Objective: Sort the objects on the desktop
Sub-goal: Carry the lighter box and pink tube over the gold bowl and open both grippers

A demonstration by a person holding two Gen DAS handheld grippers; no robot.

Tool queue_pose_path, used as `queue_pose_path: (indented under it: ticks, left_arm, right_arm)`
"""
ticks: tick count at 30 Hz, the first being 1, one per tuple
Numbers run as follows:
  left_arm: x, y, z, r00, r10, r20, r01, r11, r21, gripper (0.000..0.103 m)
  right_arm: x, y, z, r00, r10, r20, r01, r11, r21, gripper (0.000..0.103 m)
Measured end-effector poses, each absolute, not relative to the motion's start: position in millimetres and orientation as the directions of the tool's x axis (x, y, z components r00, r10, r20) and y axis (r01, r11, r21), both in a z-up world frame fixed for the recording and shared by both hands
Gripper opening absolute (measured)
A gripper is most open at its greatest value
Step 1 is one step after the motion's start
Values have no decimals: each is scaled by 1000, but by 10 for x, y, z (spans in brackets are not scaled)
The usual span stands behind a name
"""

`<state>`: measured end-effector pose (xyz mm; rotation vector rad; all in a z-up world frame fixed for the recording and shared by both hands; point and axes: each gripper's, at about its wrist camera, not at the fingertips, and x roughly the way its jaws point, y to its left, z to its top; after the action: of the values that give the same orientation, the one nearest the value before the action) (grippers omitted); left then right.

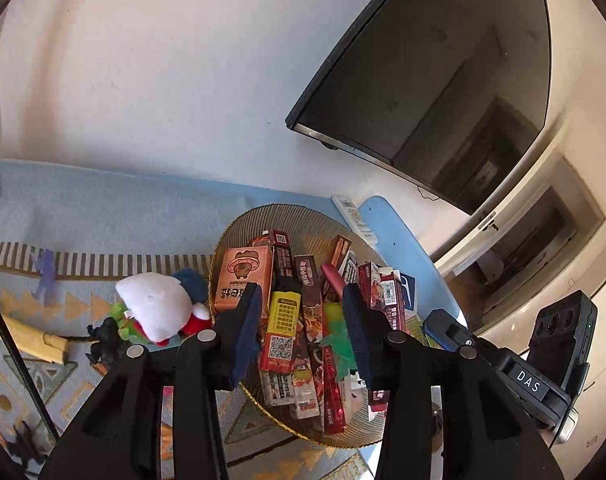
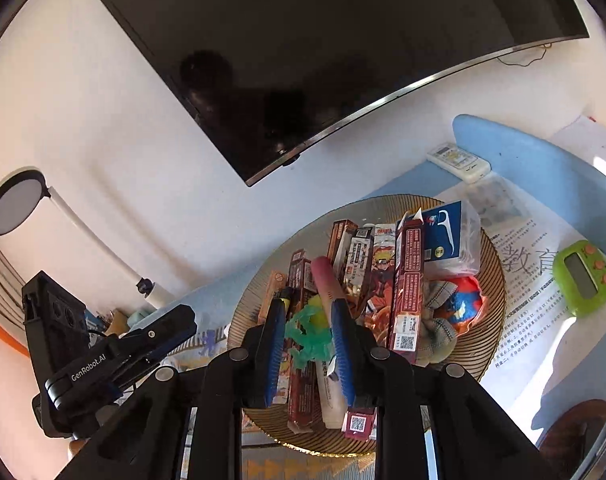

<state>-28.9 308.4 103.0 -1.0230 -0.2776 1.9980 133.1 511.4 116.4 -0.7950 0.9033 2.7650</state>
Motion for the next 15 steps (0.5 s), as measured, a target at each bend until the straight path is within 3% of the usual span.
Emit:
queue_pose_path:
  ticks: [2, 3, 4, 5, 11, 15]
  left_arm:
    - [-176, 2899, 1054, -313, 777, -546, -593, -609, -527, 40]
    - [-106, 2792, 1064, -329, 773, -542, -594, -616, -517, 42]
    - [-32, 2675, 1070, -354, 762, -542, -589, -632, -503, 42]
    - [48, 2573, 1074, -384, 746, -544, -581, -653, -485, 42]
    - [411, 1718, 975, -521, 621, -585, -492, -779, -389, 45]
    - [545, 1045, 798, -589, 513, -624, -366, -858, -361, 46]
  right_arm:
    - [1355, 4842, 1155, -839, -101, -535, -215, -841, 496, 30]
    - [1361, 4688, 1137, -828, -132, -545, -182, -855, 485, 35]
    - [1371, 4531, 1109, -820, -163, -549, -148, -866, 478, 47]
    - [1383, 4379, 1067, -813, -194, -548, -111, -873, 474, 50]
    - [1212, 3590, 662, -709, -310, -633, 38, -914, 404, 50]
    - [1033, 3285, 338, -678, -244, -693, 56, -958, 283, 50]
